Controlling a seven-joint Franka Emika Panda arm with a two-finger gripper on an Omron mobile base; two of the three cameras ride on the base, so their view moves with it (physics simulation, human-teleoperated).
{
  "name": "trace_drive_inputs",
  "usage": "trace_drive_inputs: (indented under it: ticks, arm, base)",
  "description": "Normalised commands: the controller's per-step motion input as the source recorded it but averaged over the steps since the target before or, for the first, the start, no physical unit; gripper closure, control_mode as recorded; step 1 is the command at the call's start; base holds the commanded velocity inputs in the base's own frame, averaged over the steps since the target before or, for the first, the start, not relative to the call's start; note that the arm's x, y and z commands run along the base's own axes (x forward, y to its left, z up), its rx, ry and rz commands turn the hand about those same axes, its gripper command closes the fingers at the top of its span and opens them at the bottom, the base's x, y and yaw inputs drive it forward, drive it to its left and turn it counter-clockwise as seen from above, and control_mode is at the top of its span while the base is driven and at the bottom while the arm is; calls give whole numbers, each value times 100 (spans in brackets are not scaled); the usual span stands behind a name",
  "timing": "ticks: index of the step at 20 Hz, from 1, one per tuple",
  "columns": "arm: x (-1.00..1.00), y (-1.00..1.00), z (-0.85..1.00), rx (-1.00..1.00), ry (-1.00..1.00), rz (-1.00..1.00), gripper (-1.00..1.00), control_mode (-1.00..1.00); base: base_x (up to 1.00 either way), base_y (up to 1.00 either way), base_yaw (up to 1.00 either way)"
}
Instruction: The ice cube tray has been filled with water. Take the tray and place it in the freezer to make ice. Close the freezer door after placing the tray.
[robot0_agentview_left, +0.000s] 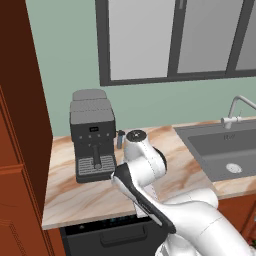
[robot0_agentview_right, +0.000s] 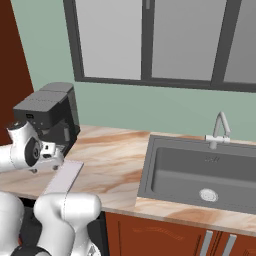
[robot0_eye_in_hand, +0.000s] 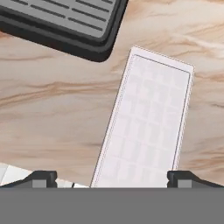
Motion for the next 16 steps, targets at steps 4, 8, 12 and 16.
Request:
trace_drive_inputs:
  ticks: [4, 8, 12, 16]
  arm:
    - [-52, 35, -34, -29, 0, 21, -100, -100]
    - [-34, 33, -24, -35, -2, 23, -100, -100]
    - [-8, 9, -16, -16, 0, 0, -100, -100]
    - [-8, -6, -25, -6, 0, 0, -100, -100]
  base:
    - [0, 0, 0]
    - [0, 0, 0]
    - [0, 0, 0]
    - [0, 0, 0]
